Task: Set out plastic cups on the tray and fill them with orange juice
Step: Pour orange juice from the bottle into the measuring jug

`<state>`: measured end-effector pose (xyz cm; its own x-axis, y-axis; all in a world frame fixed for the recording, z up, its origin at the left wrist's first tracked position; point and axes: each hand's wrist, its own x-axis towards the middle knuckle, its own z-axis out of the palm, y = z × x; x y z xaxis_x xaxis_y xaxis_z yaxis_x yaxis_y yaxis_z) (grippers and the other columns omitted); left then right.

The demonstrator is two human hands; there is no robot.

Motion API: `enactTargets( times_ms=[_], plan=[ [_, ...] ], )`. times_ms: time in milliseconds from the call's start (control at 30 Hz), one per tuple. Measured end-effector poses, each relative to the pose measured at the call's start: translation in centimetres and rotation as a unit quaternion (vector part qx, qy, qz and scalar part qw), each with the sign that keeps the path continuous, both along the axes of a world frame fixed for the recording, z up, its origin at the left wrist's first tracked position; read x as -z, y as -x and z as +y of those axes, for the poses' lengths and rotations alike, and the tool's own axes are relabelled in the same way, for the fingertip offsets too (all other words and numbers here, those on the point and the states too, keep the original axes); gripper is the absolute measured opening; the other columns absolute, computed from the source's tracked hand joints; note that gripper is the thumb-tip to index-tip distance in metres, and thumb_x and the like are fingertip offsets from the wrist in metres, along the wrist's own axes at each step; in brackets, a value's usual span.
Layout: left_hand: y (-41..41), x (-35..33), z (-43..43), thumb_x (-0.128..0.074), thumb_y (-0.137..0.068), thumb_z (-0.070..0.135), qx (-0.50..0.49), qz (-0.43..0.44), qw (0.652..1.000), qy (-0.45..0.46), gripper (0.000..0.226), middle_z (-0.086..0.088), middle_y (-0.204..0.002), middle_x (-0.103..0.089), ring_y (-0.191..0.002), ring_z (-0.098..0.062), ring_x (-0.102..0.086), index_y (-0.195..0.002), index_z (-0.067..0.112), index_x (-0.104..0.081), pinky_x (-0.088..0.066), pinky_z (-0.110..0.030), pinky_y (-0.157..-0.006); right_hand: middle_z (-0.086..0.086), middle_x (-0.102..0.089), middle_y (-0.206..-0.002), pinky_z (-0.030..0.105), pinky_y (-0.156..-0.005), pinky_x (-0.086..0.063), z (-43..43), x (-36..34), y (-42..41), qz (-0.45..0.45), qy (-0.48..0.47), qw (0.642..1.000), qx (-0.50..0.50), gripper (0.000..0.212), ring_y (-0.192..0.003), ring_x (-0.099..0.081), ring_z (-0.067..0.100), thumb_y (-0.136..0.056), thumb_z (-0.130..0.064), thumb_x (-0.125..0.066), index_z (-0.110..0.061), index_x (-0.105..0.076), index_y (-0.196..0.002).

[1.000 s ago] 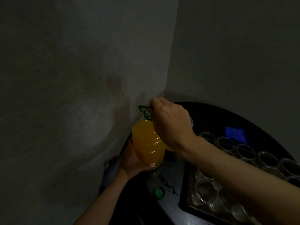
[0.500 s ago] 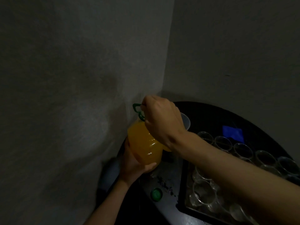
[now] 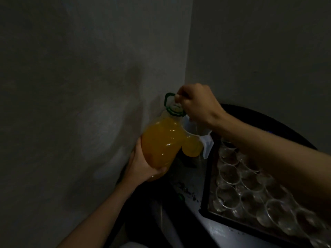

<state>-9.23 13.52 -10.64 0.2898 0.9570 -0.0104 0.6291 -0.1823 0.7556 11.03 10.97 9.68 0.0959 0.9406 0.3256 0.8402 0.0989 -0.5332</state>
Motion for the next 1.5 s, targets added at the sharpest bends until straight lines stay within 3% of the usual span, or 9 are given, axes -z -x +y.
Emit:
enactTargets(
  times_ms=[67,200,433,600,833,1033,1233,1500],
  plan=[
    [0.7,-0.9,0.0,-0.092,-0.037,0.067,0.004,0.011,1.0,-0.014,0.157,0.004,-0.167,-0.01,-0.153,-0.025,-0.017,-0.152,0.047,0.013,-0.026,-0.057,-0.121,0.009,-0.071,-0.091,0.034,-0.066,-0.058,0.2,-0.9,-0.3,0.005,0.022,1.0,-0.009,0.024,-0.063,-0.058,0.006,-0.102,-0.015,-0.052,-0.001,-0.071,-0.102],
    [1.6,-3.2,0.0,-0.096,-0.045,0.058,0.027,0.041,0.999,-0.017,0.149,-0.003,-0.163,-0.021,-0.148,-0.028,-0.028,-0.154,0.043,0.006,-0.034,-0.056,-0.116,0.005,-0.065,-0.083,0.018,-0.049,-0.051,0.2,-2.3,-1.8,0.054,0.077,0.996,-0.003,0.022,-0.066,-0.062,0.011,-0.104,-0.016,-0.052,-0.003,-0.07,-0.104],
    [2.6,-6.6,0.7,-0.088,-0.038,0.073,0.08,0.127,0.989,-0.007,0.154,-0.005,-0.161,-0.03,-0.142,-0.031,-0.04,-0.153,0.045,0.009,-0.042,-0.058,-0.11,0.008,-0.064,-0.086,0.018,-0.051,-0.052,-0.2,-2.6,-3.1,0.109,0.103,0.989,0.017,0.022,-0.07,-0.063,0.017,-0.104,-0.021,-0.051,-0.006,-0.067,-0.102],
    [2.3,-7.9,1.0,-0.084,-0.033,0.079,0.106,0.165,0.981,0.002,0.154,-0.008,-0.159,-0.032,-0.14,-0.035,-0.042,-0.151,0.047,0.01,-0.042,-0.063,-0.107,0.011,-0.064,-0.086,0.026,-0.058,-0.059,-0.5,-2.2,-4.0,0.147,0.124,0.981,0.034,0.02,-0.074,-0.067,0.022,-0.103,-0.02,-0.052,-0.007,-0.066,-0.099],
    [1.9,-9.4,1.3,-0.092,-0.051,0.064,0.155,0.2,0.967,-0.011,0.14,-0.006,-0.156,-0.037,-0.133,-0.034,-0.049,-0.152,0.043,0.002,-0.045,-0.059,-0.105,0.013,-0.063,-0.087,0.026,-0.058,-0.059,-0.4,-1.3,-5.1,0.183,0.138,0.972,0.054,0.022,-0.074,-0.067,0.024,-0.104,-0.019,-0.051,-0.002,-0.066,-0.102],
    [1.9,-10.2,1.7,-0.092,-0.057,0.057,0.174,0.237,0.955,-0.023,0.135,-0.007,-0.154,-0.042,-0.131,-0.032,-0.052,-0.154,0.036,-0.001,-0.048,-0.052,-0.105,0.014,-0.065,-0.088,0.028,-0.06,-0.06,0.0,-0.1,-5.8,0.204,0.147,0.966,0.062,0.022,-0.073,-0.067,0.023,-0.104,-0.019,-0.052,-0.007,-0.065,-0.091],
    [1.9,-10.1,2.0,-0.092,-0.059,0.056,0.177,0.264,0.948,-0.035,0.134,-0.009,-0.149,-0.049,-0.126,-0.032,-0.056,-0.155,0.032,-0.001,-0.049,-0.044,-0.101,0.012,-0.064,-0.083,0.021,-0.05,-0.055,0.2,0.8,-6.1,0.233,0.152,0.958,0.07,0.024,-0.064,-0.064,0.017,-0.103,-0.017,-0.052,-0.007,-0.065,-0.086],
    [2.0,-10.7,3.2,-0.088,-0.059,0.063,0.189,0.327,0.925,-0.044,0.135,-0.011,-0.152,-0.044,-0.13,-0.035,-0.052,-0.155,0.032,0.002,-0.045,-0.046,-0.106,0.023,-0.068,-0.097,0.044,-0.073,-0.063,0.4,2.0,-6.5,0.262,0.172,0.946,0.087,0.027,-0.079,-0.068,0.031,-0.104,-0.016,-0.052,0.006,-0.067,-0.104]
  ],
)
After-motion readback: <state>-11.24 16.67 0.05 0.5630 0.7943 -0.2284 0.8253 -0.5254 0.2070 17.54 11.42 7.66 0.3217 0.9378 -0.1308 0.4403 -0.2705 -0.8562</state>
